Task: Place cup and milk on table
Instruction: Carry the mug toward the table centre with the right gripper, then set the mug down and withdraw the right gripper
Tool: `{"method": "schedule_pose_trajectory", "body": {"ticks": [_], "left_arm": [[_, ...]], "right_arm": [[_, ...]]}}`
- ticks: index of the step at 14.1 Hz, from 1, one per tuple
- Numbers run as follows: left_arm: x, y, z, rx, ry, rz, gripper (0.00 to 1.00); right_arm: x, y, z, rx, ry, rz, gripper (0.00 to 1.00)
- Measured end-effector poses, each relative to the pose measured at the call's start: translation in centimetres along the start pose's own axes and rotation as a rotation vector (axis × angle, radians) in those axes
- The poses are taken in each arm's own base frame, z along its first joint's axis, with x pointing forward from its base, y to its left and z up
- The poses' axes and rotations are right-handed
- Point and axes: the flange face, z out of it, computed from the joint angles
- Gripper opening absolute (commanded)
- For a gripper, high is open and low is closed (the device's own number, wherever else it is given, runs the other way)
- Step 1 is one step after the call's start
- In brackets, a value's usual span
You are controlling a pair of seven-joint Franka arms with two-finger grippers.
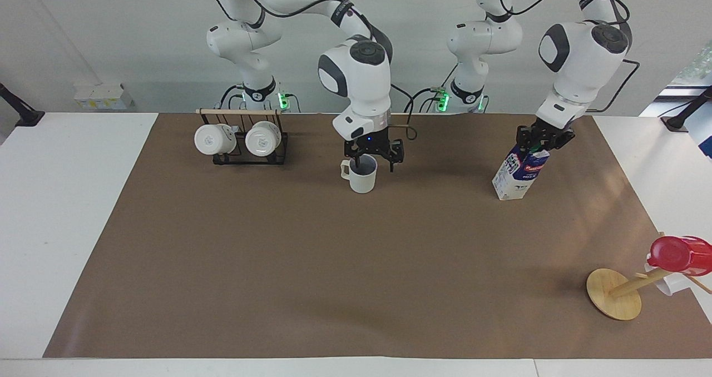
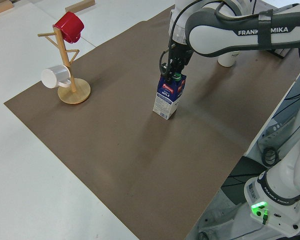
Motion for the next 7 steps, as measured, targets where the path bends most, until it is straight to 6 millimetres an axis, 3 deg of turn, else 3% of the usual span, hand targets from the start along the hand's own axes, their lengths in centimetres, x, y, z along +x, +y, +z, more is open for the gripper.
{"method": "schedule_pose_trajectory", "body": {"ticks": [4, 7], "left_arm": [[0.4, 0.0, -0.9, 0.002, 0.019, -0.005, 0.46], [0.9, 0.7, -1.9, 0.004, 0.04, -0.032, 0.46]], "right_arm": [[3.7, 6.5, -7.7, -0.022, 0.032, 0.044, 1.0], [6.9, 13.2, -11.8, -0.062, 0.033, 0.017, 1.0]]}}
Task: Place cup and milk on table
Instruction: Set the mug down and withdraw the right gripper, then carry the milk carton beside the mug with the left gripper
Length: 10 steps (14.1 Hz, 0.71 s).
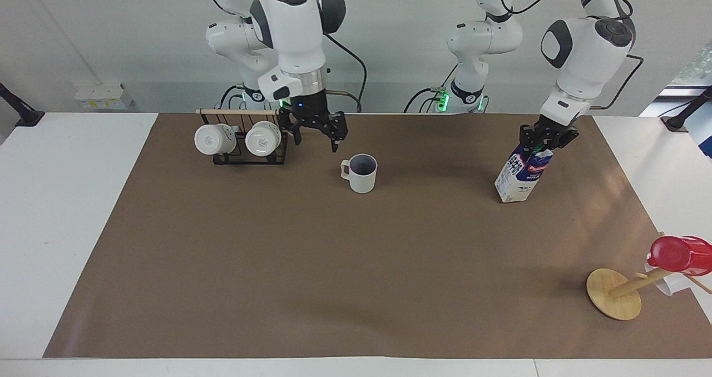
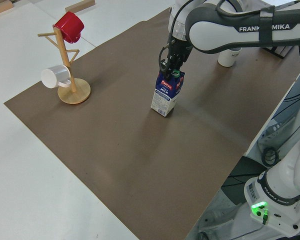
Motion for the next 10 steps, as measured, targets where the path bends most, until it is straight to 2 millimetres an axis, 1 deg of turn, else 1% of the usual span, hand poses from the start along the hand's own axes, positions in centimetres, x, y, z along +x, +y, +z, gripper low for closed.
{"method": "schedule_pose_trajectory", "body": {"ticks": [1, 2, 3, 4, 5, 6, 7, 9, 10], "left_arm": [[0.2, 0.8, -0.4, 0.0, 0.008, -0.008, 0.46], [0.4, 2.5, -0.7, -0.003, 0.016, -0.018, 0.46], [0.4, 4.7, -1.1, -0.007, 0.022, -0.03, 0.46], [0.3, 7.4, -1.4, -0.012, 0.027, -0.041, 0.46], [0.1, 10.1, -1.7, -0.019, 0.033, -0.048, 0.47], [-0.2, 12.5, -2.0, -0.025, 0.038, -0.052, 0.49], [-0.4, 14.5, -2.3, -0.032, 0.042, -0.057, 0.49], [-0.7, 17.9, -2.9, -0.042, 0.043, -0.066, 0.49], [-0.9, 19.5, -3.3, -0.047, 0.04, -0.07, 0.48]], "right_arm": [[1.2, 2.6, -1.0, -0.012, 0.0, -0.011, 1.0], [2.5, 5.5, -2.1, -0.021, 0.002, -0.03, 1.0], [3.7, 8.1, -3.1, -0.029, 0.002, -0.05, 1.0], [4.6, 10.3, -3.9, -0.039, -0.007, -0.067, 1.0], [5.2, 11.9, -4.5, -0.051, -0.026, -0.071, 1.0], [5.3, 12.8, -5.2, -0.062, -0.047, -0.067, 1.0], [5.2, 13.2, -6.1, -0.071, -0.067, -0.062, 1.0], [4.9, 13.5, -7.9, -0.081, -0.087, -0.062, 1.0], [4.8, 13.6, -8.4, -0.084, -0.096, -0.075, 1.0]]}}
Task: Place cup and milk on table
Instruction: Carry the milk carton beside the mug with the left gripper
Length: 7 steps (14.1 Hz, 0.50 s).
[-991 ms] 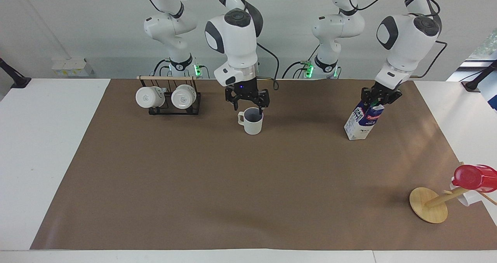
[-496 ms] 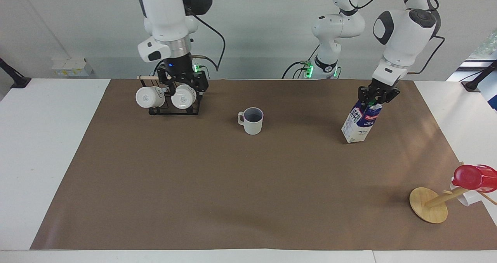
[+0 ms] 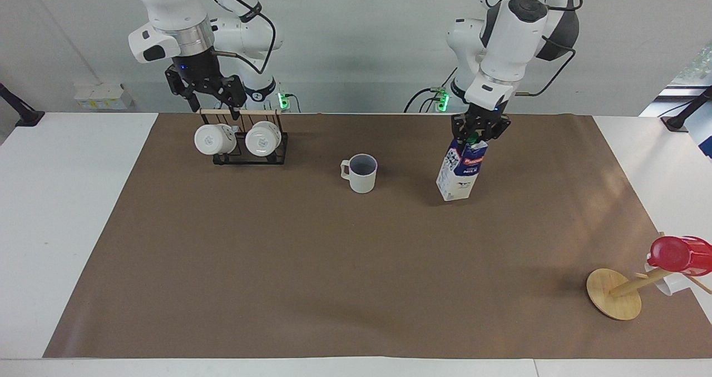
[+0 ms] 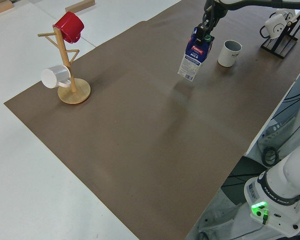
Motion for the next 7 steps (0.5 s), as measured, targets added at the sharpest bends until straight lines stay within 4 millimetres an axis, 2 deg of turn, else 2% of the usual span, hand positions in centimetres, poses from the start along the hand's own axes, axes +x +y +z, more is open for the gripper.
{"method": "schedule_pose_trajectory", "body": {"ticks": [4, 7], "left_arm": [[-1.8, 5.7, -0.6, -0.018, -0.002, 0.002, 0.47], [-3.6, 8.6, -0.7, -0.032, -0.013, 0.004, 0.46]], "right_arm": [[0.1, 0.2, -1.6, -0.006, -0.031, -0.066, 1.0], [0.8, 0.2, -2.0, -0.002, -0.031, -0.102, 1.0]]}}
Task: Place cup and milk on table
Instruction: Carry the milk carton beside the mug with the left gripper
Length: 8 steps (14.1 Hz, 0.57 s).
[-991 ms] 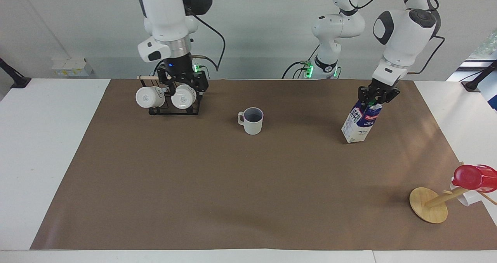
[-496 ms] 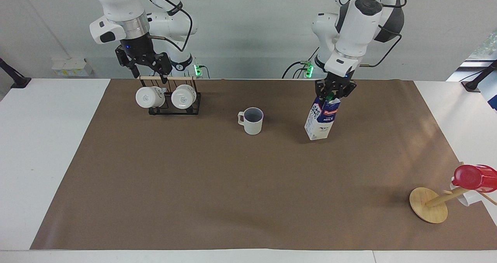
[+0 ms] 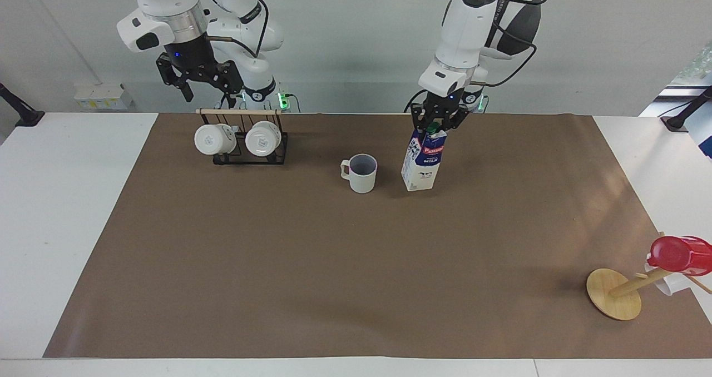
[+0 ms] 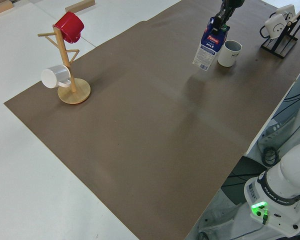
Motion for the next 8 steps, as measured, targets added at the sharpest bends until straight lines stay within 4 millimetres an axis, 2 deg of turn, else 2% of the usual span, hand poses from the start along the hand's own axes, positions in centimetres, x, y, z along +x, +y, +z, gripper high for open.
{"method": "schedule_pose_trajectory", "body": {"ticks": [4, 8], "left_arm": [[-1.1, 1.8, 1.3, 0.008, -0.03, -0.006, 0.45], [-0.9, 2.0, 2.8, 0.022, -0.052, -0.014, 0.45]], "right_arm": [[0.1, 0.1, 0.0, 0.0, -0.001, -0.033, 1.0], [0.1, 0.1, 0.0, 0.002, 0.0, -0.033, 1.0]]}}
